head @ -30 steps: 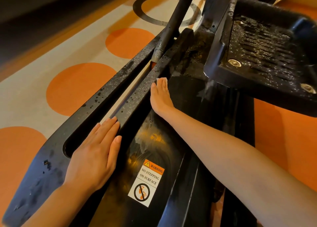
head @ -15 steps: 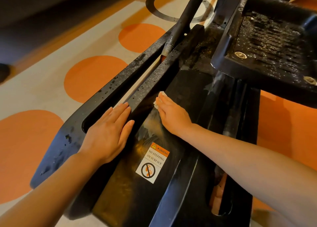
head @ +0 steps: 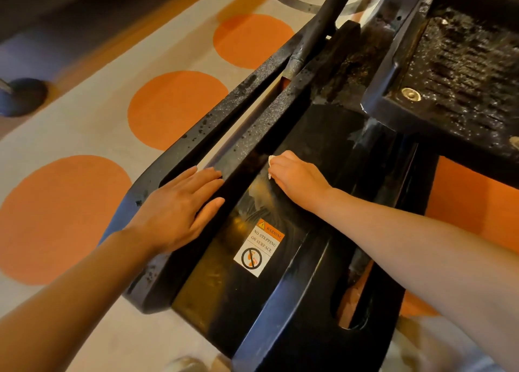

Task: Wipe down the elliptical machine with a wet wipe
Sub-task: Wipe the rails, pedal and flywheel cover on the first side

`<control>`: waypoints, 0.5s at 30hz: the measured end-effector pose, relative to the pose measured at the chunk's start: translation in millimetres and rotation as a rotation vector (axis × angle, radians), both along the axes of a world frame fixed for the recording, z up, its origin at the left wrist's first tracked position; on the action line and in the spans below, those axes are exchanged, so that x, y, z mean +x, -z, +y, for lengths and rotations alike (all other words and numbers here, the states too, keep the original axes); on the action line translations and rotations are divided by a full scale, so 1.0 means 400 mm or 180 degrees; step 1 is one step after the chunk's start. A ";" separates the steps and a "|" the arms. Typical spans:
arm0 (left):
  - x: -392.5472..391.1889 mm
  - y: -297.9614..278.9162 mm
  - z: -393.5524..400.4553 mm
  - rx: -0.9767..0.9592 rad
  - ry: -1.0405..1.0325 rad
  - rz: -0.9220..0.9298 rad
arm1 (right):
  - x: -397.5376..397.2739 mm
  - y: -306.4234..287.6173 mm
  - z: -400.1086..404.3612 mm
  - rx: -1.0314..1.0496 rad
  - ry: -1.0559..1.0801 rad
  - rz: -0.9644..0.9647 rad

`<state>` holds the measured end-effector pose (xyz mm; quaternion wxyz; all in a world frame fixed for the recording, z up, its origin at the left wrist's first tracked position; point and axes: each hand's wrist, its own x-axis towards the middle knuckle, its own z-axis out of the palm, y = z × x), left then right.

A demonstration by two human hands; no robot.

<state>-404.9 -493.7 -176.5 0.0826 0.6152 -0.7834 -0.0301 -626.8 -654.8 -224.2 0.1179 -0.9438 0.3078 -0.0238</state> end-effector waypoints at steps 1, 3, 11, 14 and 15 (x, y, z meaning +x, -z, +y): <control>-0.004 -0.012 0.005 0.0036 0.0027 0.0001 | -0.001 -0.009 0.004 0.0037 -0.0040 0.0081; -0.009 -0.044 0.012 0.0198 0.0032 0.0067 | -0.003 -0.041 0.015 0.0106 -0.0111 0.0103; -0.069 -0.298 0.027 0.0353 -0.0307 0.0534 | -0.030 -0.310 0.075 0.0167 -0.0608 -0.0209; -0.099 -0.423 0.035 0.0448 -0.0469 0.0579 | -0.043 -0.448 0.096 0.0158 -0.0666 -0.0142; -0.109 -0.467 0.035 0.0540 -0.0536 0.0616 | -0.051 -0.494 0.101 0.0162 -0.0651 -0.0140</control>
